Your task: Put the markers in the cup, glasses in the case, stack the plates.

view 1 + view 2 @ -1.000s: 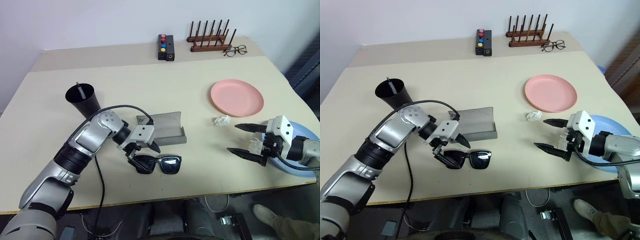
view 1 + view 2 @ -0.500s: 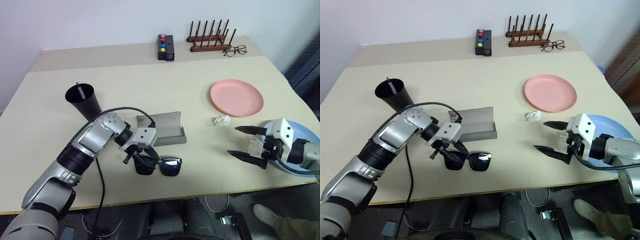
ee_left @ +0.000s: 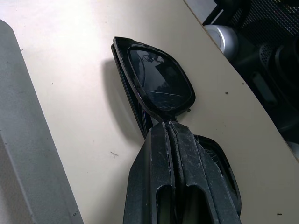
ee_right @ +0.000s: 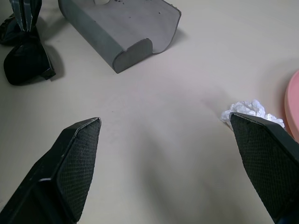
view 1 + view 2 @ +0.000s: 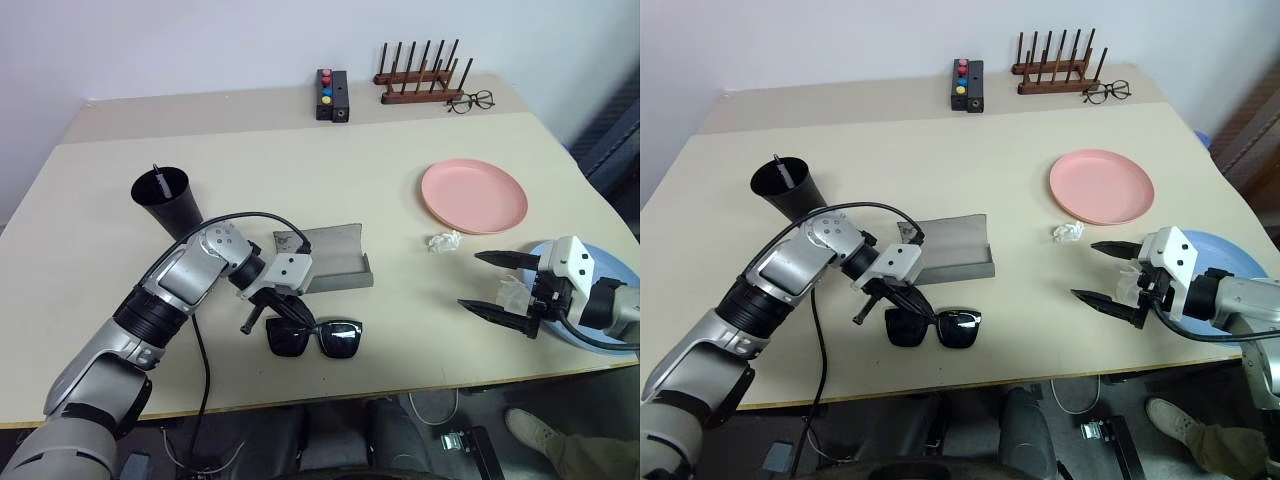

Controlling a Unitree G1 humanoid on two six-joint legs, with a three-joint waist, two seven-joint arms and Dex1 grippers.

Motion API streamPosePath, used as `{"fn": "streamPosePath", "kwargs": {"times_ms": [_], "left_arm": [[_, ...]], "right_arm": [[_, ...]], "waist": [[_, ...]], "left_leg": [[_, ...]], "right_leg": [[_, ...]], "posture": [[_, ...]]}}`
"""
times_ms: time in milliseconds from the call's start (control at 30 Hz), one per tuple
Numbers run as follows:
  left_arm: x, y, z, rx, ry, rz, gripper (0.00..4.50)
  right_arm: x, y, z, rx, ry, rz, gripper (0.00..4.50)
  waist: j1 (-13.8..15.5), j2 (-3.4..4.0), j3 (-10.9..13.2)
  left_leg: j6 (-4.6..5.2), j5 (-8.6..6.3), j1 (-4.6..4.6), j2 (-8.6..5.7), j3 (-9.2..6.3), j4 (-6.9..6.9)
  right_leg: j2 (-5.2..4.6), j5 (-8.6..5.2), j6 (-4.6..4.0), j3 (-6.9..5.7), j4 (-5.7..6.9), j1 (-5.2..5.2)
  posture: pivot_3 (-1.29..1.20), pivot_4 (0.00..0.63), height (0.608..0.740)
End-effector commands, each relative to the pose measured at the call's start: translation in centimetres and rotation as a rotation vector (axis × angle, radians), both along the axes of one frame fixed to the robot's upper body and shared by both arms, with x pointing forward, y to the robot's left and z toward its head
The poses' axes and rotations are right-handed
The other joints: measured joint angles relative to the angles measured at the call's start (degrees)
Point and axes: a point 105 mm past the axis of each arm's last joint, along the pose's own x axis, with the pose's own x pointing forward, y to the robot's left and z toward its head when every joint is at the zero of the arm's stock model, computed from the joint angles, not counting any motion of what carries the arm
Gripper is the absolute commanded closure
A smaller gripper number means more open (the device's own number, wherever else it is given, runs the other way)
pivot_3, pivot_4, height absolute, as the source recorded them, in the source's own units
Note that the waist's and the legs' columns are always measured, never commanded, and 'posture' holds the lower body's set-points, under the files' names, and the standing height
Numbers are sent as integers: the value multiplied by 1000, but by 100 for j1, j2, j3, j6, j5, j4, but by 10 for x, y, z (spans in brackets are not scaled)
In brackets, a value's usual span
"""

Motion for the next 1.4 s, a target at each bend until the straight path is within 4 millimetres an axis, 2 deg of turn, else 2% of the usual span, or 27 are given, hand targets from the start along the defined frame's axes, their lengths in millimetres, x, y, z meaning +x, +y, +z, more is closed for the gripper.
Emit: {"fn": "streamPosePath", "kwargs": {"times_ms": [33, 233, 867, 1100, 1200, 1400], "left_arm": [[3, -1, 6, -11, -27, 0, 3593], [4, 0, 5, -8, -29, 7, 592], [-10, -6, -7, 26, -39, -56, 592], [-8, -9, -7, 21, -44, -28, 592], [-7, -10, -7, 21, -46, -18, 1448], [-8, -11, -6, 18, -49, -18, 4470]], "right_arm": [[1, 1, 13, -6, -54, 5, 0], [2, 0, 13, -6, -56, 5, 0], [0, 0, 13, -5, -63, -5, 0], [0, -1, 13, -6, -62, -7, 0], [0, -1, 14, -7, -63, -7, 0], [1, -1, 15, -8, -66, -6, 0]], "waist": [[0, 0, 0], [0, 0, 0], [3, 0, 0], [1, 0, 0], [1, 0, 0], [12, 7, -5]], "left_leg": [[0, 0, 0, 0, 0, 0], [0, 0, 0, 0, 0, 0], [0, 0, 0, 0, 0, 0], [1, 0, 0, 0, 0, 0], [1, 0, 0, 0, 0, 0], [1, 0, 1, 0, 0, 0]], "right_leg": [[0, 0, 0, 0, 0, 0], [0, 0, 0, 0, 0, 0], [0, 0, 0, 0, 0, 1], [0, 0, 0, 0, 0, 0], [0, 0, 0, 0, 0, 1], [0, 0, 0, 0, 0, 3]], "posture": [[0, 150, 740], [0, 150, 740], [0, 150, 740], [0, 150, 740], [0, 150, 740], [0, 150, 740]]}}
